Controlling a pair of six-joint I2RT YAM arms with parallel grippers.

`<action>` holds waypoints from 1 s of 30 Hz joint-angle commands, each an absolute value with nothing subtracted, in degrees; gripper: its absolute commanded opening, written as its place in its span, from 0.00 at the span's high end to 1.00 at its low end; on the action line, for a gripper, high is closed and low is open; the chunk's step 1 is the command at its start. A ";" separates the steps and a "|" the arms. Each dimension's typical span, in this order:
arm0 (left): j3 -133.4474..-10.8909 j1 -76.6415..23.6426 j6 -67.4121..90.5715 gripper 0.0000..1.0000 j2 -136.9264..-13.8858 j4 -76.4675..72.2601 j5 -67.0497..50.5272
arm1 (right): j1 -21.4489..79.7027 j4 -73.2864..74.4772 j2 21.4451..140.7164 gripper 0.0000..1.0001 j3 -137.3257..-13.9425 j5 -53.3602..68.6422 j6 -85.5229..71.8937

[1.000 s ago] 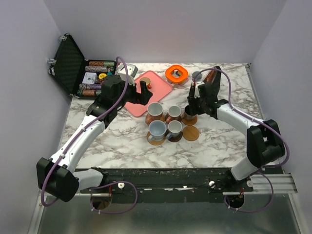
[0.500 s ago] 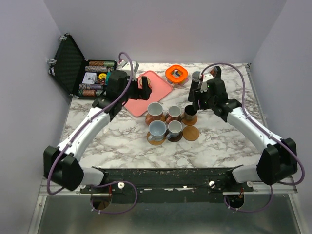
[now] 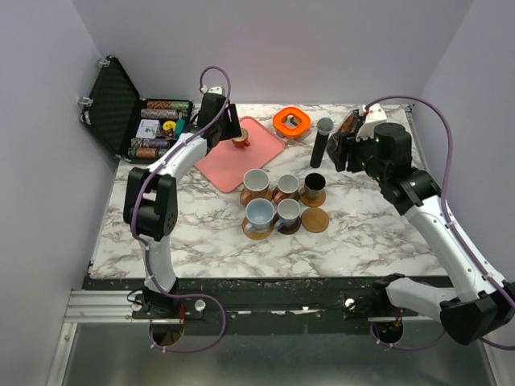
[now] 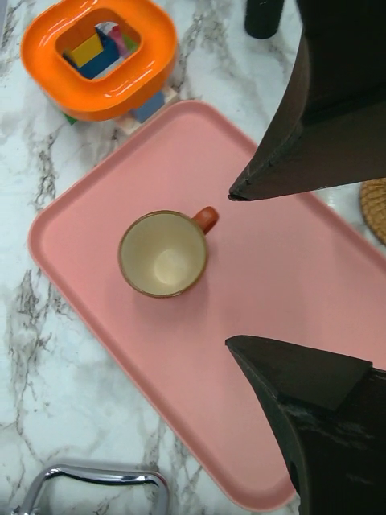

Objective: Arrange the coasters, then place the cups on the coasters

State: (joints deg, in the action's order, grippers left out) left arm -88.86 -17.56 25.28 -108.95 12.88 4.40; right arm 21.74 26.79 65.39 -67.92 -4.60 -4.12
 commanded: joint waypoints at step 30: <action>-106.35 -15.29 24.79 0.75 -130.87 16.26 6.15 | 21.53 30.50 58.80 0.34 -63.37 -3.52 -5.01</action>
State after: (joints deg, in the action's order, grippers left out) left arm -105.65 -15.57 25.65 -129.62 16.56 8.21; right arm 21.74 29.47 58.96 -63.66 -4.58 -4.49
